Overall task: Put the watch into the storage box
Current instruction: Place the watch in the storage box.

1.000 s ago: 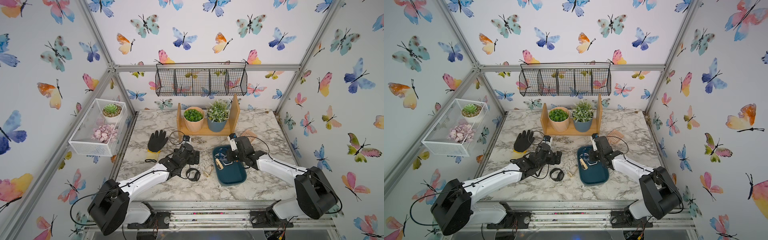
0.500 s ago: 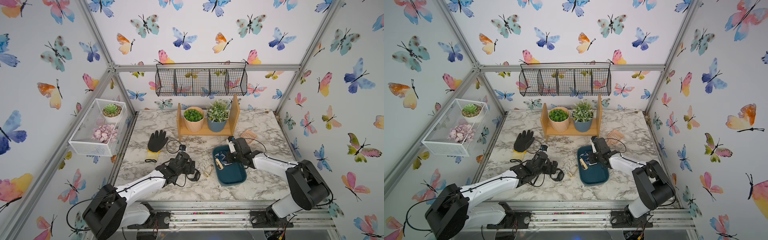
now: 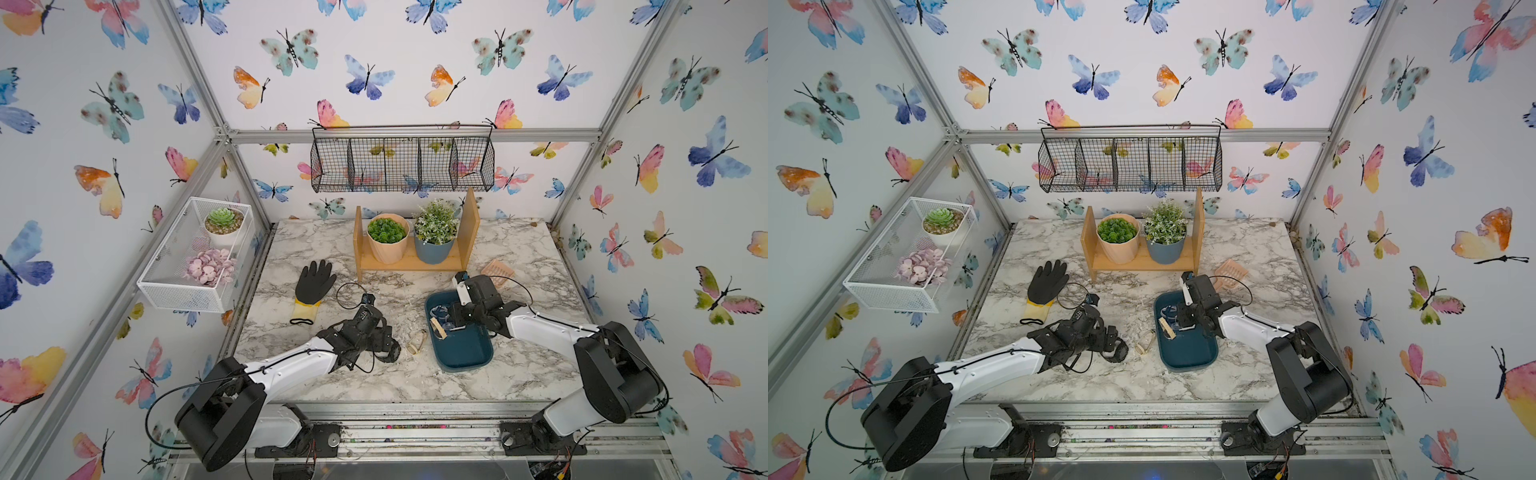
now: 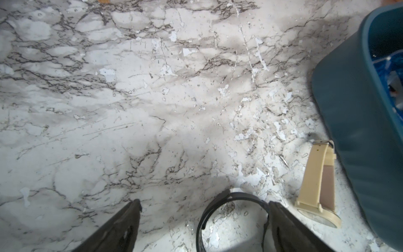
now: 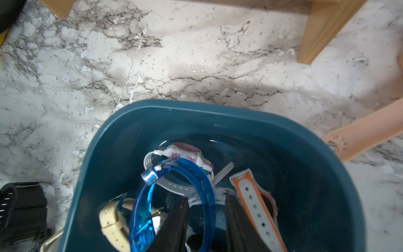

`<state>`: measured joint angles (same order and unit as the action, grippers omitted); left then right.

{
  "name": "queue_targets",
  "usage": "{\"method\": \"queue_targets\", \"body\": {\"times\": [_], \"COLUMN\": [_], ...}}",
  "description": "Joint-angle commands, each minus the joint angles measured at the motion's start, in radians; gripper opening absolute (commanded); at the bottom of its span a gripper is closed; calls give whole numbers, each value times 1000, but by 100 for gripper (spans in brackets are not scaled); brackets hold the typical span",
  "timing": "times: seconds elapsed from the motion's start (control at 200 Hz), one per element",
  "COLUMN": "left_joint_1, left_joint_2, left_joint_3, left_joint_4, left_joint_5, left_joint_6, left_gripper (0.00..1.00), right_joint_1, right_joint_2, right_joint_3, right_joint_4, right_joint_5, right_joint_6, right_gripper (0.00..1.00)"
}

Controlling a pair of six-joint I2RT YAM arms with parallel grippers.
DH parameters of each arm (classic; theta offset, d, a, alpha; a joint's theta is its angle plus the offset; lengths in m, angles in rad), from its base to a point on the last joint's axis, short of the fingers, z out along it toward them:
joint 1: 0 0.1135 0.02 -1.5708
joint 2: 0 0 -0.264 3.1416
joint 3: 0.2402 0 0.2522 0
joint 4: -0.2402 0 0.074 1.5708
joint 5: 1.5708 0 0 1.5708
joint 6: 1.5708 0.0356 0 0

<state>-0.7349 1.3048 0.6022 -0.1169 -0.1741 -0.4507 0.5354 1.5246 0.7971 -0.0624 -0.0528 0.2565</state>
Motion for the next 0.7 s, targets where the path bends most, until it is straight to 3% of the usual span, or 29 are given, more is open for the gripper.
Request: {"method": "queue_targets", "body": {"times": [0.0,0.145,0.34,0.546,0.626,0.696], "left_joint_1": [0,0,-3,-3,-3,-3], "left_joint_2": [7,5,-25,-28,-5,12], "left_joint_3": [7,-8,-51,-81,-83,-83], "left_joint_4": [-23,-43,-43,-46,-36,-25], "left_joint_5": [57,79,68,68,76,80], "left_joint_6": [-15,-37,-86,-105,-105,-106], "left_gripper": [93,87,71,71,60,57], "right_joint_1": [-4,-3,-3,-3,-4,-3], "right_joint_2": [-68,-98,-86,-74,-73,-76], "right_joint_3": [8,10,5,4,1,-4], "right_joint_4": [2,20,37,46,48,52], "right_joint_5": [1,-5,-32,-47,-52,-55], "right_joint_6": [-16,-19,-13,-19,-17,-14], "right_gripper": [37,38,39,40,40,40]}}
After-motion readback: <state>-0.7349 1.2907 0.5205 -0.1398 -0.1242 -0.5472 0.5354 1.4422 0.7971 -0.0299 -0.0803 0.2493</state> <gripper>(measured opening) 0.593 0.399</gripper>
